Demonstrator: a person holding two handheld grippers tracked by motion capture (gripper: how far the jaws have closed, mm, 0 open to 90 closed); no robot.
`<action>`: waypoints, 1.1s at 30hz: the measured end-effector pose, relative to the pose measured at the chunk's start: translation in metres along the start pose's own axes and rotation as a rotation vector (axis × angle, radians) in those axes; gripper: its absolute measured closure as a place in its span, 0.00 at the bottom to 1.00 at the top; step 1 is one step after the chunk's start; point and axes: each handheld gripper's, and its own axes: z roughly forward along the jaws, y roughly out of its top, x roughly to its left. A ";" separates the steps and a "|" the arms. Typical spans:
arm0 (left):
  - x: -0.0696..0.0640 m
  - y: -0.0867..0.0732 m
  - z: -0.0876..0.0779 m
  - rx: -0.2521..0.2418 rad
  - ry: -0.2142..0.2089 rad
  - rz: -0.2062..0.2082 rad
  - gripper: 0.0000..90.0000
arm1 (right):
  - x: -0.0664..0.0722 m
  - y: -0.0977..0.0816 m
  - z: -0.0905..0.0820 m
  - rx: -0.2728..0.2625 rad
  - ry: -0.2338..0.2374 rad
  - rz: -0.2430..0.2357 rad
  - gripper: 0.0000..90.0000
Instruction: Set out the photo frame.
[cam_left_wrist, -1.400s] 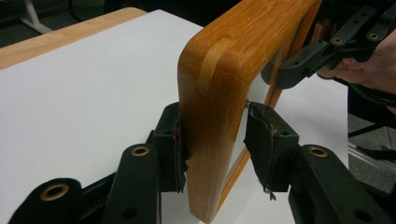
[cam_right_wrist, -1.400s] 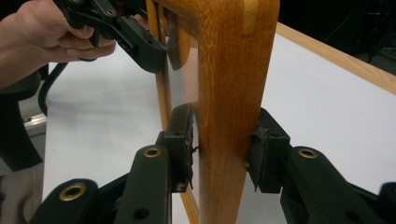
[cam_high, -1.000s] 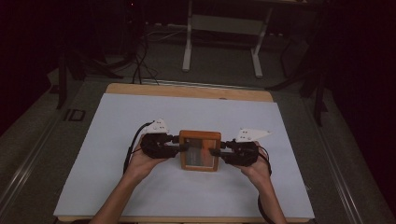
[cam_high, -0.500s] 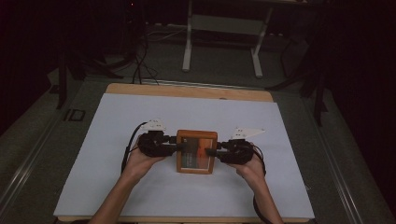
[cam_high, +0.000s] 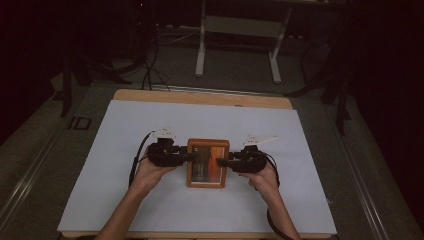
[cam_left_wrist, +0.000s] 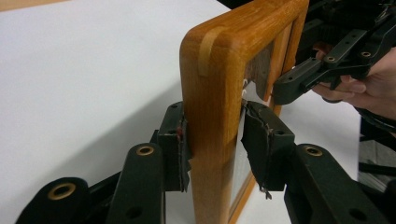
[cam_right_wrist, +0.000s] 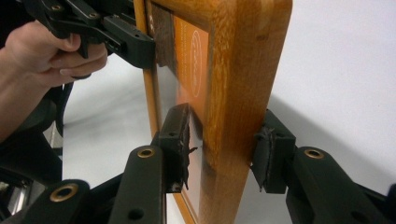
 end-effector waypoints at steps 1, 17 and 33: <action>-0.001 0.000 0.000 0.002 0.009 0.008 0.68 | -0.001 -0.001 0.000 -0.001 0.002 0.003 0.67; 0.001 0.000 0.005 0.007 0.030 -0.006 0.56 | -0.003 -0.003 0.003 -0.018 -0.045 -0.010 0.56; 0.001 -0.001 0.003 0.009 0.021 -0.015 0.68 | -0.006 -0.002 -0.005 -0.041 -0.063 -0.003 0.52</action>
